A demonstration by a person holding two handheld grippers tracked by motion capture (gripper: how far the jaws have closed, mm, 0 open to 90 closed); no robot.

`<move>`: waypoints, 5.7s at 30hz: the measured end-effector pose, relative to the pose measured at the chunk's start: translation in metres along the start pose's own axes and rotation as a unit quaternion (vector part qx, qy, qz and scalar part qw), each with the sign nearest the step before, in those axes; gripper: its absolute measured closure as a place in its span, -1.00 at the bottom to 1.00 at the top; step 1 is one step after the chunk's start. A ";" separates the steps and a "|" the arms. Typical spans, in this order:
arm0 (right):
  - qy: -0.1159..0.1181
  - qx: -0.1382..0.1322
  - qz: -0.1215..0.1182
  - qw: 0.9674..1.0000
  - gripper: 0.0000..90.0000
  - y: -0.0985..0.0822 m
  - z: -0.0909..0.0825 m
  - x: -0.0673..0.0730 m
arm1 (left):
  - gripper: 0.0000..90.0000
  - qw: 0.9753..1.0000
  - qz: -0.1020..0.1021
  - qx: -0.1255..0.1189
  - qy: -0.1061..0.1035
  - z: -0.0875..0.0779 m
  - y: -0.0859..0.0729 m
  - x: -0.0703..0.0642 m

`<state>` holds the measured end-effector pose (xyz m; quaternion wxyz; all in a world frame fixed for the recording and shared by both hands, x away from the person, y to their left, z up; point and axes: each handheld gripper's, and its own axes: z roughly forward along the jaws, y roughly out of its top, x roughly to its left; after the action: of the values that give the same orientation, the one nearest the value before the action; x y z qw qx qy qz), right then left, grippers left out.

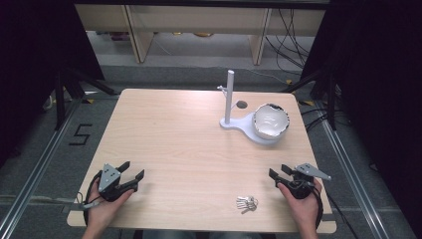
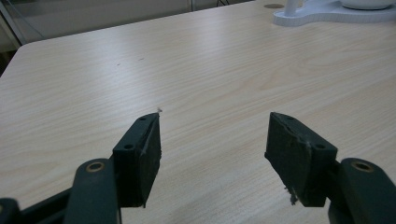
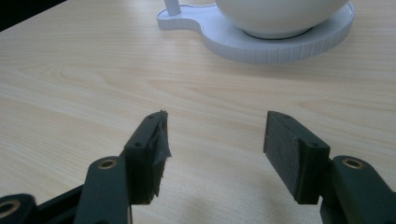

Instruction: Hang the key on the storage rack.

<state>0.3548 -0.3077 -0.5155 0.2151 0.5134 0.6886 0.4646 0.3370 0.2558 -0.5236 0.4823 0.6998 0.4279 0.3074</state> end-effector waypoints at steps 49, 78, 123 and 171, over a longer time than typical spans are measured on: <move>0.179 0.428 -0.323 0.825 0.03 0.058 0.034 0.102 | -0.22 1.000 0.021 0.014 0.000 0.002 0.000 -0.006; 0.199 0.488 -0.417 0.740 -0.07 0.049 0.046 0.117 | -0.23 1.000 0.015 0.008 -0.004 0.001 0.000 -0.004; 0.166 0.501 -0.395 0.752 0.47 0.050 0.055 0.134 | -0.22 1.000 0.014 0.010 -0.016 0.002 0.000 -0.005; 0.153 0.524 -0.370 0.752 0.35 0.048 0.062 0.142 | -0.22 1.000 0.008 0.012 -0.021 0.000 0.000 -0.004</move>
<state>0.3732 -0.1516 -0.4774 -0.0409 0.1734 0.9839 -0.0127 0.3349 0.2522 -0.5239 0.4804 0.7153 0.4159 0.2908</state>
